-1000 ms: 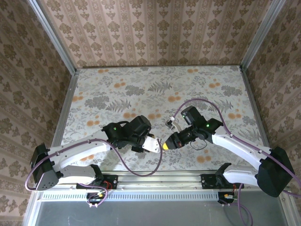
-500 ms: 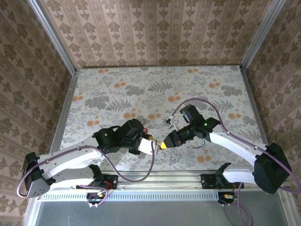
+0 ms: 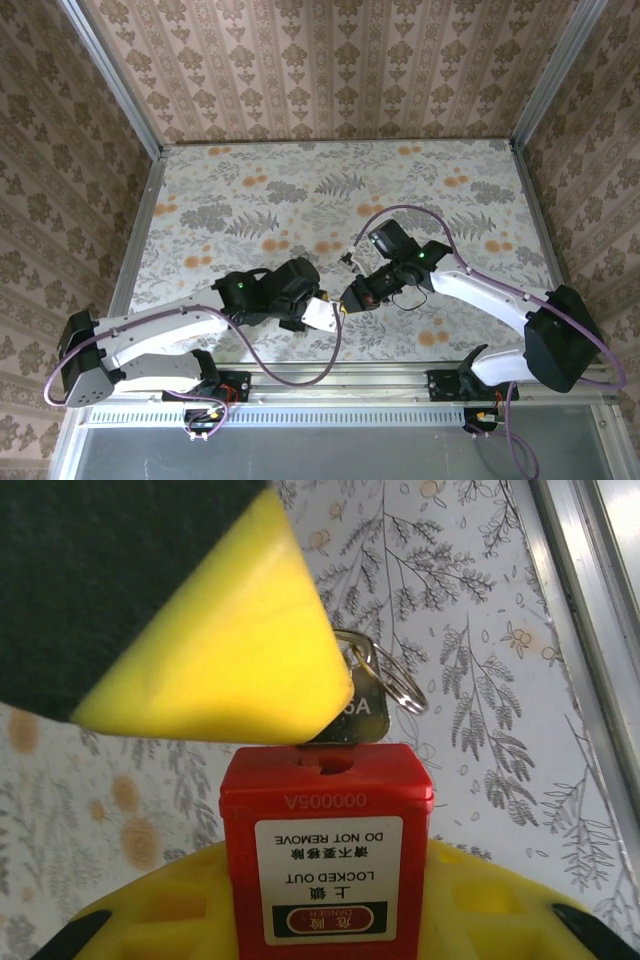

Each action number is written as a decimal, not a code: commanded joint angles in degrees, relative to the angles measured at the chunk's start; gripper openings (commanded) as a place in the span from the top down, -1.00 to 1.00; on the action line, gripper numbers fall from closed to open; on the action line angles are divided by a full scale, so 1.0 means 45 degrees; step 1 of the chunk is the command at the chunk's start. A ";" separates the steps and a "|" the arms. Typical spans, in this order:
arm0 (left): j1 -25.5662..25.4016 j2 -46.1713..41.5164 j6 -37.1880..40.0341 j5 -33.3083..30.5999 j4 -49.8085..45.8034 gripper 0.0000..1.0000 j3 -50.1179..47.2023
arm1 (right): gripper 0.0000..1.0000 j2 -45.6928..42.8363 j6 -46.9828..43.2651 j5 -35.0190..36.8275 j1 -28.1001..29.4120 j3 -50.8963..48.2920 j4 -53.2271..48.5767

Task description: Unlock with the key

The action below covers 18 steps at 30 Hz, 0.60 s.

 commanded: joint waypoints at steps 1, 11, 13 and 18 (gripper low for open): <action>-0.0336 0.0234 -0.0948 0.0903 0.1236 1.00 0.1009 | 1.00 0.0123 0.0156 0.0841 0.0374 0.0376 0.0683; 0.0201 0.0738 -0.1903 0.1562 0.0521 1.00 0.1477 | 1.00 -0.0930 -0.0635 0.2446 0.0373 -0.0230 0.0927; 0.0592 0.0778 -0.2358 0.1896 0.0375 1.00 0.1595 | 1.00 -0.1268 -0.0580 0.2697 0.0386 -0.0543 0.1424; 0.1540 0.1160 -0.3328 0.3169 -0.0366 1.00 0.2155 | 1.00 -0.2303 -0.0672 0.3240 0.0387 -0.1191 0.2405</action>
